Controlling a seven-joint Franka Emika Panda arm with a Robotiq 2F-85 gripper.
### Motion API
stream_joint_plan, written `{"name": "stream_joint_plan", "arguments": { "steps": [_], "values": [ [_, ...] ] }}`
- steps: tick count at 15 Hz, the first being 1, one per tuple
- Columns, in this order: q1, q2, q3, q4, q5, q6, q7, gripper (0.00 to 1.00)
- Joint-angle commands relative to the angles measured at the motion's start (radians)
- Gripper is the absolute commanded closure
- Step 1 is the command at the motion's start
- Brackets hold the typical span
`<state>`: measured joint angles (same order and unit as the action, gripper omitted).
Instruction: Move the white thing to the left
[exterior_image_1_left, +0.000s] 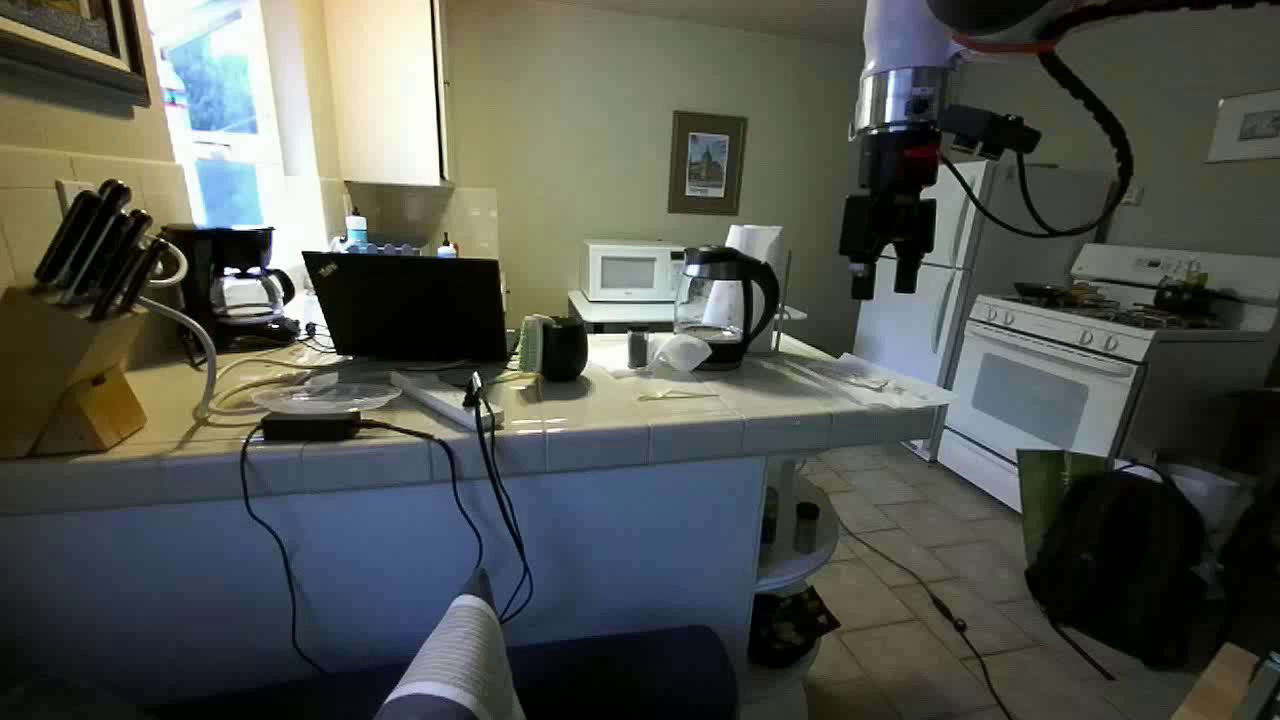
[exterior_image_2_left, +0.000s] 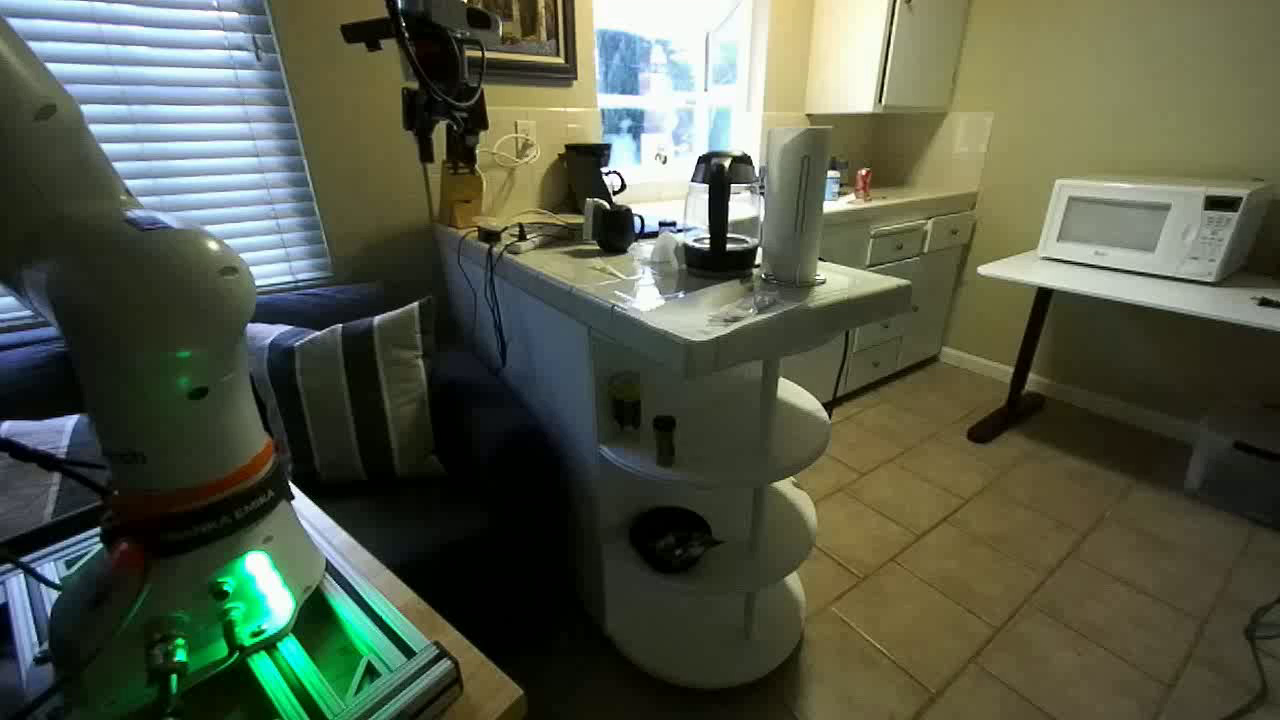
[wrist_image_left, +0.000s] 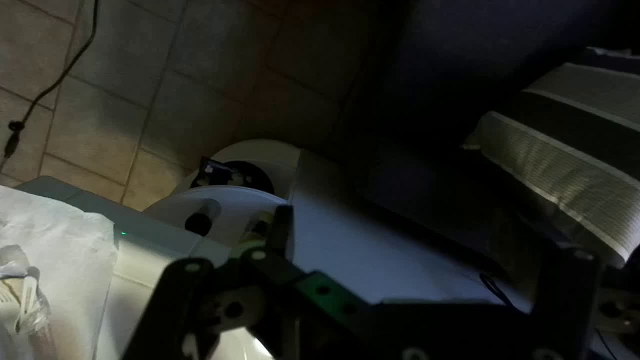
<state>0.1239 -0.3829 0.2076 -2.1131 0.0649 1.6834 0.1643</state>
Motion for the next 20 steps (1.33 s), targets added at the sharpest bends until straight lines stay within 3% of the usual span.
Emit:
{"name": "stream_joint_plan", "arguments": {
  "steps": [1,9,13,17,20],
  "values": [
    [0.007,0.002,-0.006,0.002,-0.002,-0.002,0.002,0.0],
    [-0.003,0.01,-0.011,0.006,0.002,0.023,0.023,0.0],
    [-0.078,0.071,-0.092,0.042,0.009,0.145,0.06,0.0],
    [-0.138,0.164,-0.194,0.092,0.025,0.271,0.007,0.0],
    [-0.167,0.254,-0.225,0.129,-0.024,0.389,-0.008,0.0]
  ]
}}
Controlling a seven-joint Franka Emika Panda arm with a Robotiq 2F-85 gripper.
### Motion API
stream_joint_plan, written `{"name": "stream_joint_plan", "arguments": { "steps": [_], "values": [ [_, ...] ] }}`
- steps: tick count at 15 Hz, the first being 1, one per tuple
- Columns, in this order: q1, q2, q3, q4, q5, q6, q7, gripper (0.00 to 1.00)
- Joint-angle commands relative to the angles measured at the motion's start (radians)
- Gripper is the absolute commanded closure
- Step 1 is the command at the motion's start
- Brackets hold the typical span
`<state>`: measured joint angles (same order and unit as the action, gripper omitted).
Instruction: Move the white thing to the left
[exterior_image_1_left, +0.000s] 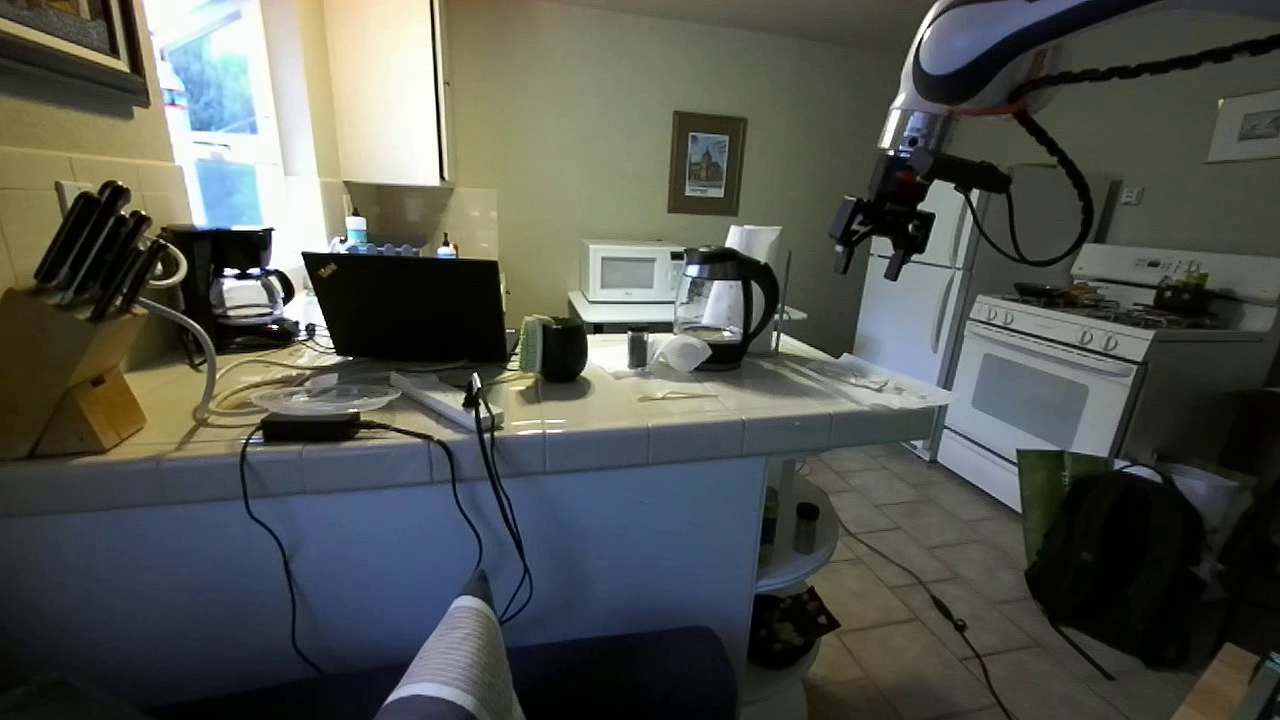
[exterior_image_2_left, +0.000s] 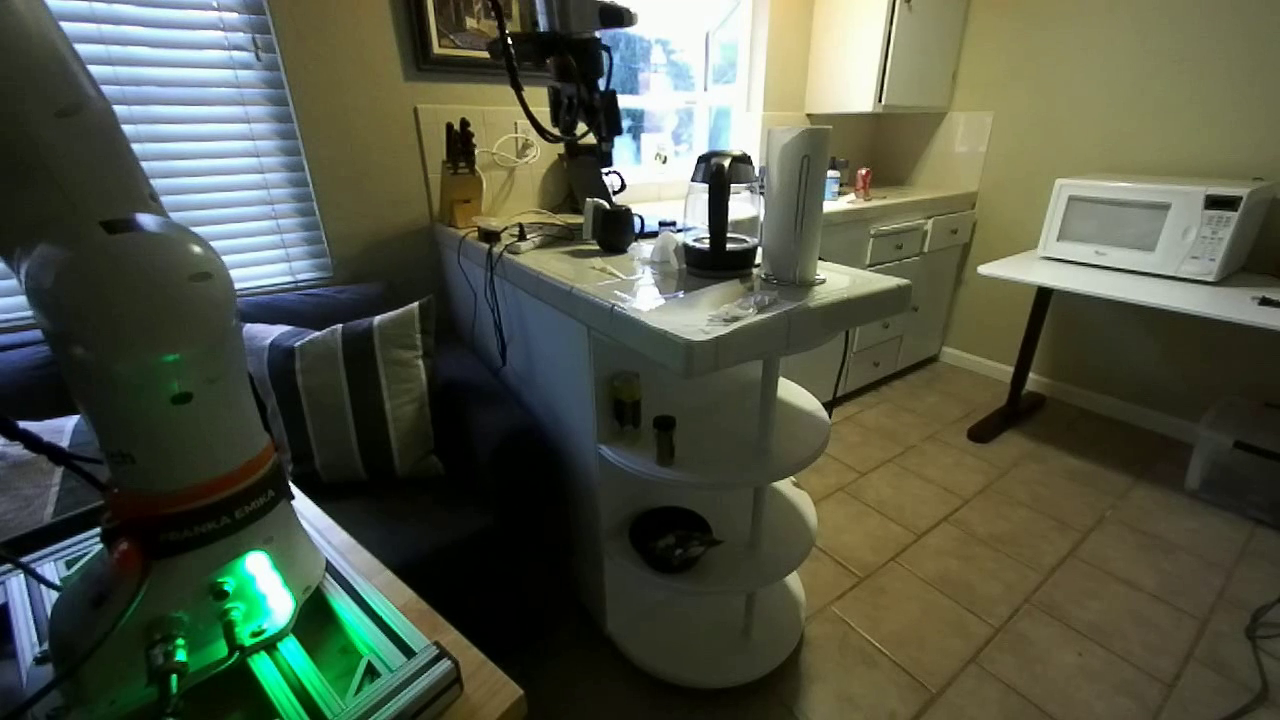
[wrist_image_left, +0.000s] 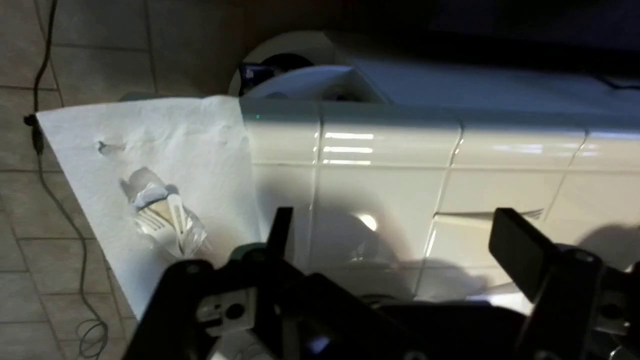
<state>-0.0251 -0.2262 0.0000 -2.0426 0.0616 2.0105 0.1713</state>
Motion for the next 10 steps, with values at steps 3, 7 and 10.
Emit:
{"name": "stream_joint_plan", "arguments": {
  "steps": [3,7,10],
  "values": [
    [-0.04,0.191,-0.047,0.108,-0.03,0.119,-0.031,0.0],
    [-0.081,0.309,-0.098,0.176,-0.084,0.088,-0.026,0.0],
    [-0.079,0.291,-0.101,0.146,-0.071,0.117,-0.024,0.0]
  ]
}}
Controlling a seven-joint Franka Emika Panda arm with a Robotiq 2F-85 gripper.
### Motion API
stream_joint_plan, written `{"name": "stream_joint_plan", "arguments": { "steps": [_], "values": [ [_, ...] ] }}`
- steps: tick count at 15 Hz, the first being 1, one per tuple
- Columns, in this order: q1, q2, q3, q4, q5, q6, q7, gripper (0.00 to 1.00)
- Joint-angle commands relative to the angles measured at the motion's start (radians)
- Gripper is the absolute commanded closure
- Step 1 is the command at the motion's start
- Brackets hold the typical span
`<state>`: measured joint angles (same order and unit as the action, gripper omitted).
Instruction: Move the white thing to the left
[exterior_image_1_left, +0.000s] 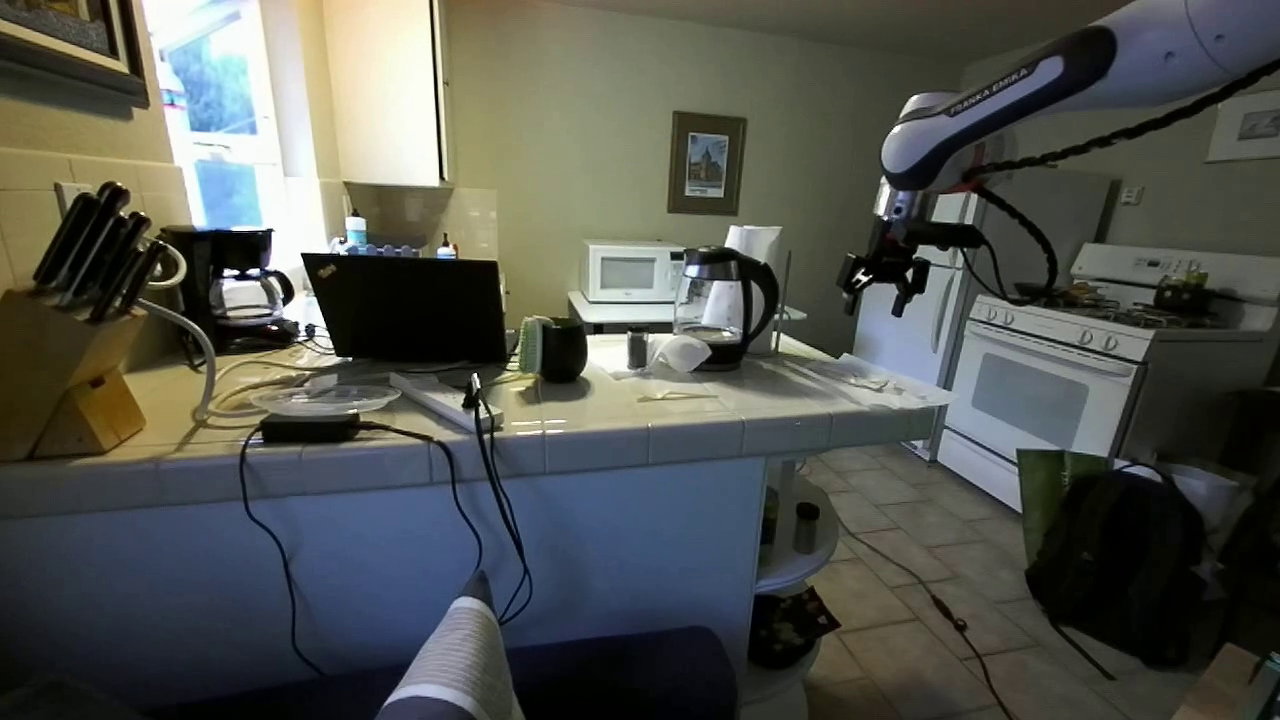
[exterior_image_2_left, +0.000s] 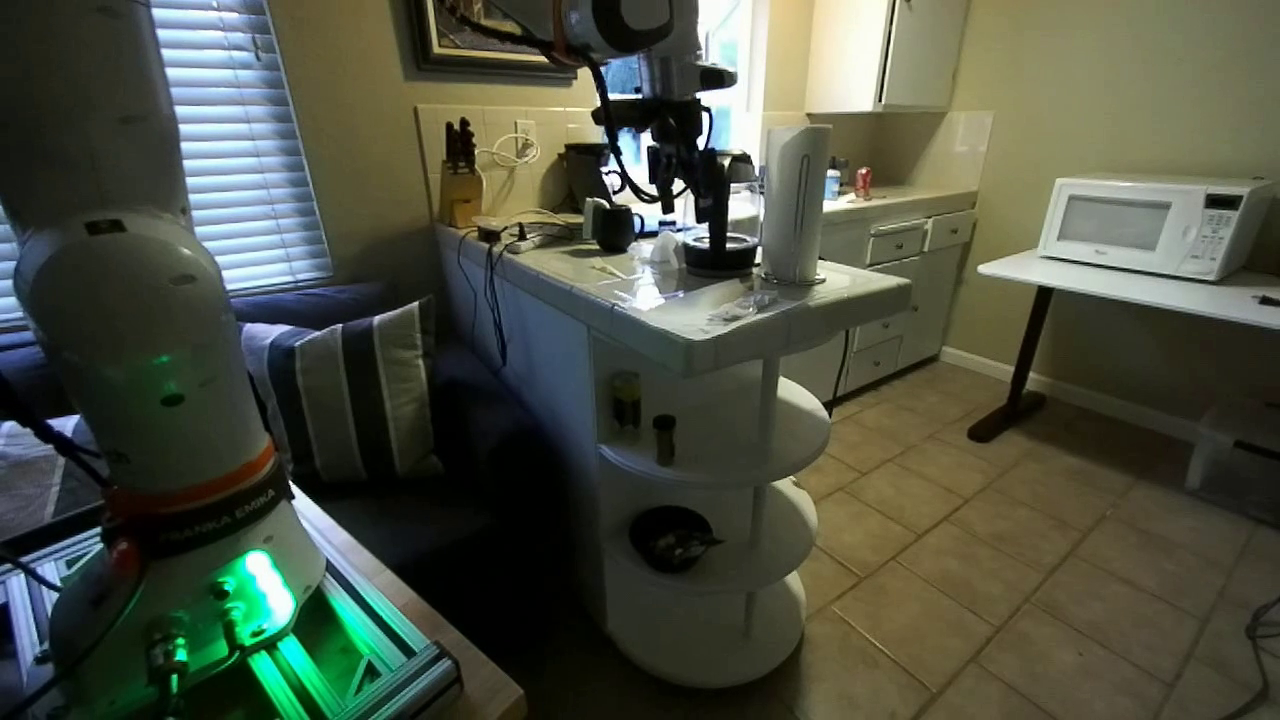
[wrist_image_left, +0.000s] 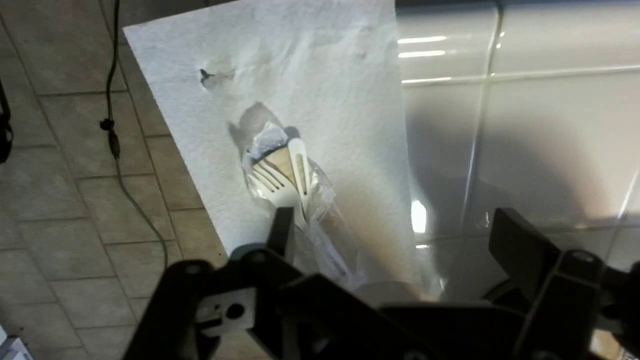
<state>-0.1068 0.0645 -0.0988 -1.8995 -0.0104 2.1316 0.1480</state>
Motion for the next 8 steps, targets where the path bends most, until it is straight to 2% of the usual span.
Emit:
{"name": "stream_joint_plan", "arguments": {
  "steps": [1,8],
  "values": [
    [0.0,0.012,-0.006,0.011,0.0,-0.004,-0.002,0.0],
    [0.003,0.016,-0.004,0.021,-0.001,-0.005,-0.002,0.0]
  ]
}}
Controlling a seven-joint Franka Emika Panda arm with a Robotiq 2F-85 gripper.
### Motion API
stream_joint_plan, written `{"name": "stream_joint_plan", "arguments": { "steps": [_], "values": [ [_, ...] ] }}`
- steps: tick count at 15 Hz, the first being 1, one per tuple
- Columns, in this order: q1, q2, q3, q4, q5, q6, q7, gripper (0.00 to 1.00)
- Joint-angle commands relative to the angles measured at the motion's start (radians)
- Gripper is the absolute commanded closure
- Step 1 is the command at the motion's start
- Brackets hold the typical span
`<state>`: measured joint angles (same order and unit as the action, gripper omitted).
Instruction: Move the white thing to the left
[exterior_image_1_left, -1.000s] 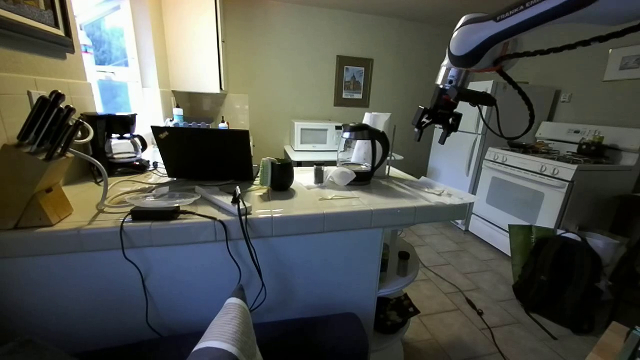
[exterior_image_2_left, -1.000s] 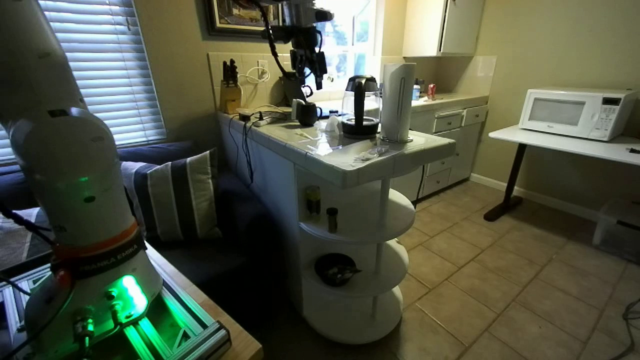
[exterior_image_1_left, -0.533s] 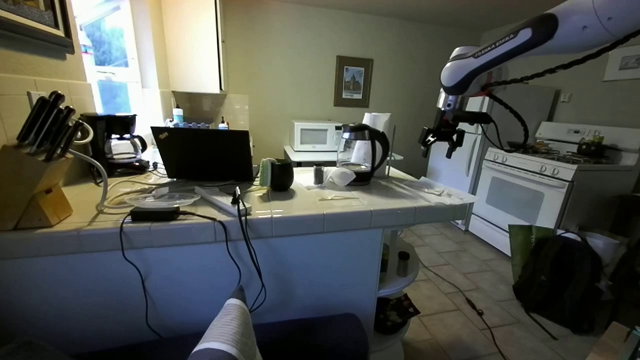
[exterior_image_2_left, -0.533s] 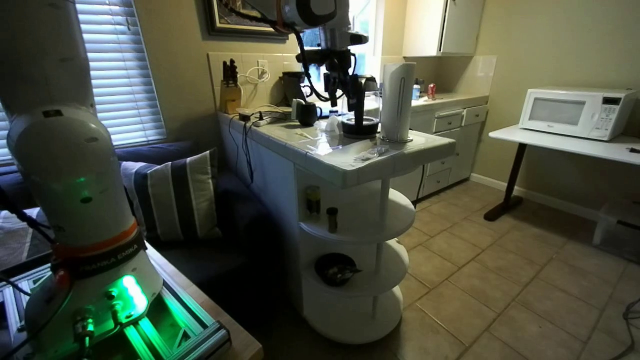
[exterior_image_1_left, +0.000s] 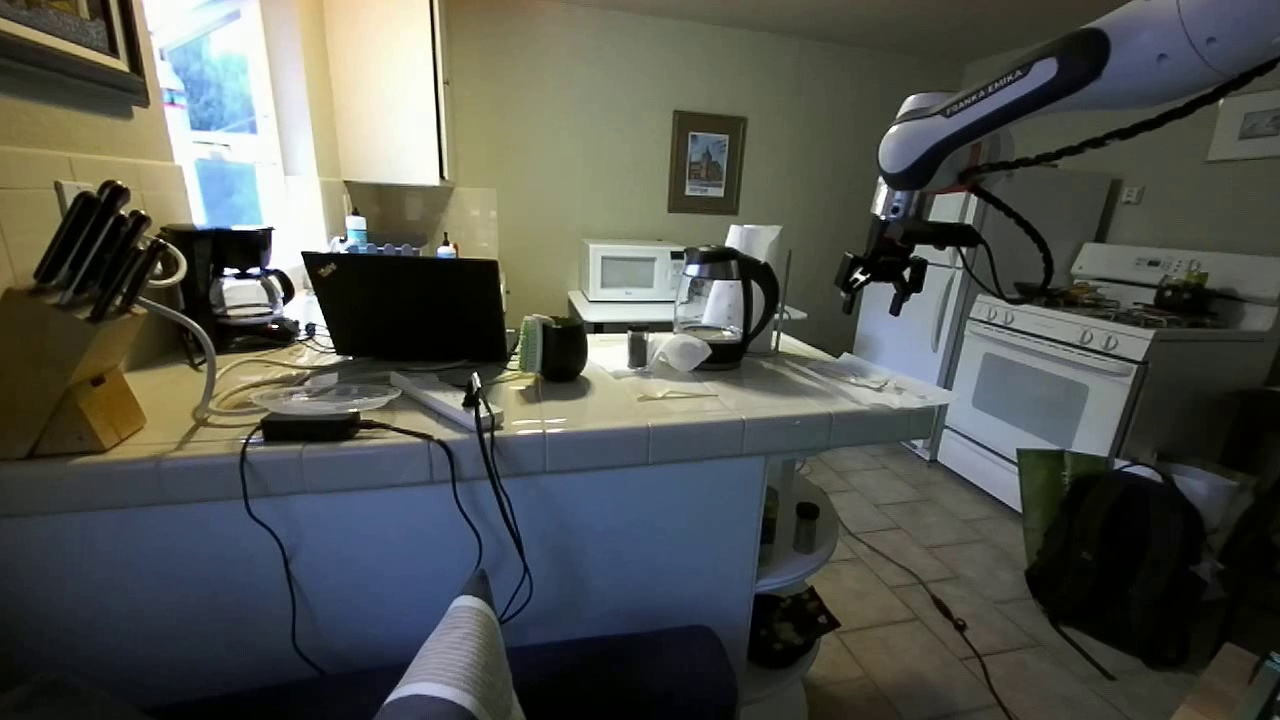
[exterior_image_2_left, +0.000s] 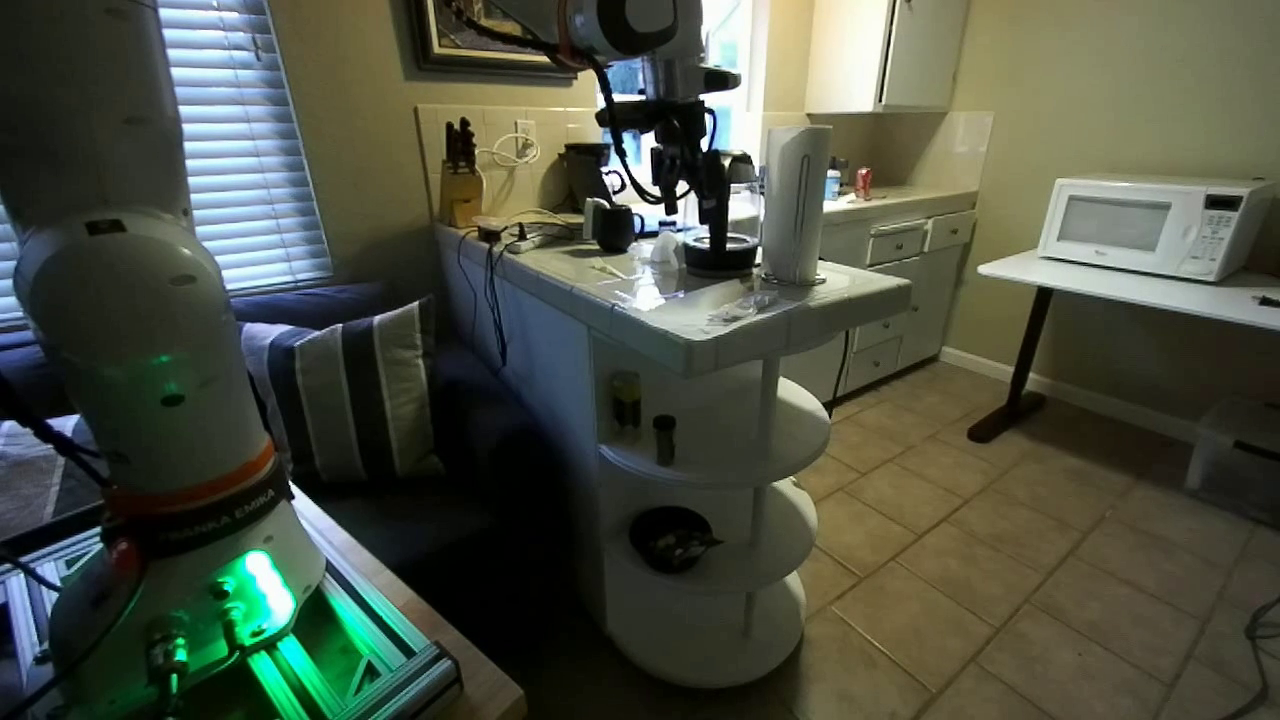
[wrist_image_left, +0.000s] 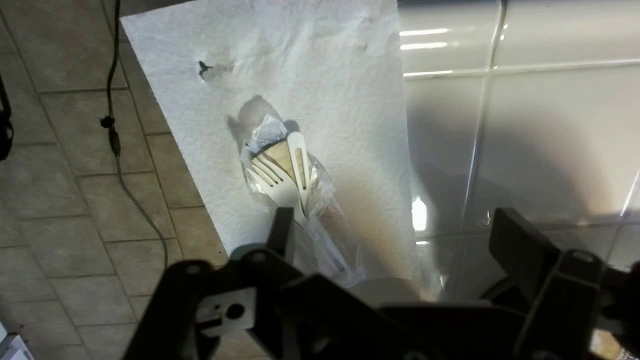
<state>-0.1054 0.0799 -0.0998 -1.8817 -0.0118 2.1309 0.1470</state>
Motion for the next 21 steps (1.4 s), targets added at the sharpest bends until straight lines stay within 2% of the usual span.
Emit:
{"name": "stream_joint_plan", "arguments": {
  "steps": [1,5,7,13,19,20,21],
  "values": [
    [-0.002,0.026,-0.009,0.018,-0.028,0.024,0.0,0.0],
    [-0.012,0.138,-0.031,0.104,-0.139,0.022,-0.049,0.0],
    [-0.02,0.207,-0.038,0.159,-0.154,-0.002,-0.104,0.0],
    [-0.06,0.395,-0.002,0.311,-0.067,-0.012,-0.3,0.0],
    [-0.084,0.514,0.035,0.441,-0.015,-0.06,-0.403,0.0],
    [-0.087,0.528,0.036,0.46,-0.015,-0.075,-0.412,0.01],
    [-0.089,0.54,0.038,0.477,-0.014,-0.087,-0.418,0.1]
  ]
}}
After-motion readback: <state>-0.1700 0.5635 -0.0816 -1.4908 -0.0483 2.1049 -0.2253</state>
